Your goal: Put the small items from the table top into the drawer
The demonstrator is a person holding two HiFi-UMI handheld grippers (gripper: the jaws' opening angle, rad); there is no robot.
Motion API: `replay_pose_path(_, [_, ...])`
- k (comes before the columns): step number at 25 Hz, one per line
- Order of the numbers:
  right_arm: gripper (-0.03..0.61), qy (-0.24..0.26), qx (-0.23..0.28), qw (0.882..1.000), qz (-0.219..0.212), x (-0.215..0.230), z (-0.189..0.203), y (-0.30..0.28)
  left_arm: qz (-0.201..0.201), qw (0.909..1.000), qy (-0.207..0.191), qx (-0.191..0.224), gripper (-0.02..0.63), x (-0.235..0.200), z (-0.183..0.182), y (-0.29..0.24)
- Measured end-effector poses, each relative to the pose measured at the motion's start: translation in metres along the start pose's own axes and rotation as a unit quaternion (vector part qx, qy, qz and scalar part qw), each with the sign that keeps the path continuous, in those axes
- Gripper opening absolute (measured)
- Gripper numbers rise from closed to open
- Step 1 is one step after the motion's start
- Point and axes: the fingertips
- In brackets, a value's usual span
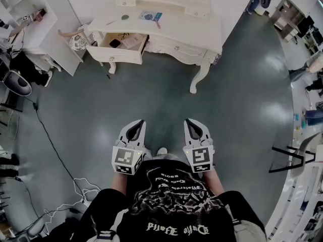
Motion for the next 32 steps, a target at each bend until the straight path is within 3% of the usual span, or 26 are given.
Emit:
replay_pose_path(14, [0.009, -0.014, 0.019, 1.0, 0.02, 0.006, -0.005, 0.008, -0.007, 0.9995, -0.03, 0.005, 0.015, -0.004, 0.0, 0.011])
replay_pose_path(21, [0.011, 0.009, 0.01, 1.0, 0.021, 0.006, -0.001, -0.005, -0.021, 0.9985, -0.051, 0.003, 0.015, -0.03, 0.002, 0.011])
replay_pose_path(32, [0.011, 0.024, -0.008, 0.999, 0.024, 0.022, -0.008, -0.038, 0.003, 0.9966, -0.082, -0.005, 0.015, -0.045, -0.017, -0.024])
Point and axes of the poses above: the fingertips, and each gripper's own axes: y backward along the fingers, x to its right, z out of its underside, and after that the axes turned 9 degrees about y, right-handed
